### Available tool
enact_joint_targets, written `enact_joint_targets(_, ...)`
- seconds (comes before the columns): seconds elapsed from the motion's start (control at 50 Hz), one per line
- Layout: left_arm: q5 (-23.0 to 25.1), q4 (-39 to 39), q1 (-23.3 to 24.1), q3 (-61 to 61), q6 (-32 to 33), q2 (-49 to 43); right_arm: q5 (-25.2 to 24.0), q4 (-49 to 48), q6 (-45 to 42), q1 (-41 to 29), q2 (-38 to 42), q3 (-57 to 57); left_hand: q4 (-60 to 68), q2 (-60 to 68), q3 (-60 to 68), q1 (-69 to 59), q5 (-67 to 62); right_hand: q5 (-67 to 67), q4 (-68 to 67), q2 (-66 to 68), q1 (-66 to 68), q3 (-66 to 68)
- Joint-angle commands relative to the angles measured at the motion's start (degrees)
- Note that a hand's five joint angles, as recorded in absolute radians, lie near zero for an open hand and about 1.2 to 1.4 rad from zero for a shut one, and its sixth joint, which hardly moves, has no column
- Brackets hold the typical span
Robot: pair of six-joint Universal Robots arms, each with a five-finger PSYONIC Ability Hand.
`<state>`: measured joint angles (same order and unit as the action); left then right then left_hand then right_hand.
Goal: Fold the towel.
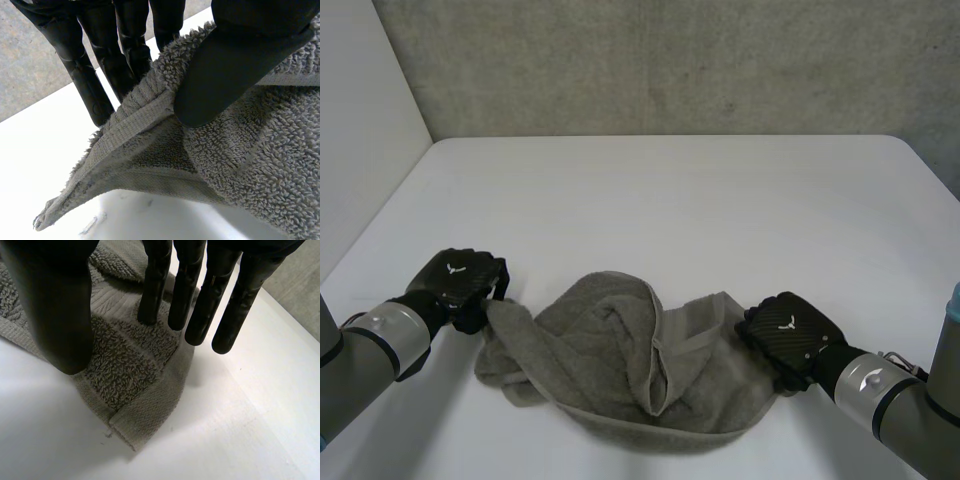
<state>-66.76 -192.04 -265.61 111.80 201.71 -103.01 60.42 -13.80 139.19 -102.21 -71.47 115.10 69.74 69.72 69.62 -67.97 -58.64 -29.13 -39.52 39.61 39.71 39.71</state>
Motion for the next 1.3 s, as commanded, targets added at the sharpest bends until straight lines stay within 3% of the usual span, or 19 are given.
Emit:
enact_joint_targets(0.02, -0.04, -0.09, 0.00, 0.00, 0.00, 0.00, 0.84, 0.00, 0.11, -1.41, 0.01, -1.54, 10.26, 10.28, 10.38, -12.03, -11.36, -3.07, -2.68, 2.59, 2.49, 2.49)
enact_joint_targets(0.14, -0.04, -0.09, -0.09, -0.09, 0.00, 0.00, 1.46, 0.00, 0.64, -1.94, 0.01, -2.51, 10.26, 10.28, 10.38, -12.03, -11.36, -14.02, -13.63, 13.53, 13.44, 13.43)
enact_joint_targets(0.24, -0.04, 0.00, -0.09, 0.00, 0.00, 0.00, 1.37, -0.09, 1.08, -2.82, 1.42, -3.12, 10.26, 10.28, 10.38, -12.03, -11.36, -40.81, -40.42, 40.33, 40.23, 40.23)
enact_joint_targets(0.42, -0.39, 0.61, -0.61, -0.61, 0.00, 0.70, 3.31, 0.00, 3.45, -2.55, -1.22, -5.32, 10.26, 10.28, 10.38, -12.03, -11.36, -40.87, -40.48, 40.39, 40.29, 40.29)
enact_joint_targets(0.52, -0.56, 2.19, -0.79, -1.58, 0.00, 6.65, 6.91, 2.64, 11.10, -1.76, -11.24, -9.36, 10.26, 10.28, 10.38, -12.03, -11.36, -40.87, -40.48, 40.39, 40.29, 40.29)
enact_joint_targets(0.56, -0.48, 3.59, -1.05, -2.02, -0.09, 9.38, 7.96, 6.57, 15.65, -0.89, -16.57, -12.69, 10.26, 10.28, 10.38, -12.03, -11.36, -40.87, -40.48, 40.39, 40.29, 40.29)
enact_joint_targets(0.7, -0.39, 10.19, -1.85, -5.18, -0.97, 19.07, 8.40, 20.53, 17.43, 1.92, -23.96, -21.12, 10.26, 10.28, 10.38, -12.03, -11.36, -40.87, -40.48, 40.39, 40.29, 40.29)
enact_joint_targets(0.86, -0.48, 23.11, -1.76, -11.78, -5.89, 23.73, 9.98, 39.69, 16.73, 2.98, -24.77, -33.51, 10.26, 10.28, 10.38, -12.03, -11.36, -40.87, -40.48, 40.39, 40.29, 40.29)
enact_joint_targets(0.9, -0.48, 30.55, -1.85, -14.66, -6.15, 23.21, 10.16, 43.07, 16.02, 3.33, -24.60, -35.73, 10.26, 10.28, 10.38, -12.03, -11.36, -40.87, -40.48, 40.39, 40.29, 40.29)
enact_joint_targets(1.0, -0.56, 38.91, -2.02, -18.09, -6.06, 19.97, 10.51, 52.63, 6.64, 3.69, -20.14, -39.15, 10.26, 10.28, 10.38, -12.03, -11.36, -40.87, -40.48, 40.39, 40.29, 40.29)
enact_joint_targets(1.08, -0.65, 39.29, -1.93, -20.21, -6.06, 14.59, 11.04, 54.40, 2.85, 3.25, -14.69, -39.86, 10.26, 10.28, 10.38, -12.03, -11.36, -40.87, -40.48, 40.39, 40.29, 40.29)
enact_joint_targets(1.18, -0.83, 38.85, -0.88, -25.31, -6.06, 5.80, 12.62, 53.00, 4.24, 2.28, -5.44, -44.17, 10.26, 10.28, 10.38, -12.03, -11.36, -40.87, -40.48, 40.39, 40.29, 40.29)
enact_joint_targets(1.3, -7.51, 34.01, 3.52, -42.27, -7.12, -8.87, 17.61, 46.07, 9.42, -3.25, 9.91, -62.39, 10.26, 10.28, 10.38, -12.03, -11.36, -40.87, -40.48, 40.39, 40.29, 40.29)
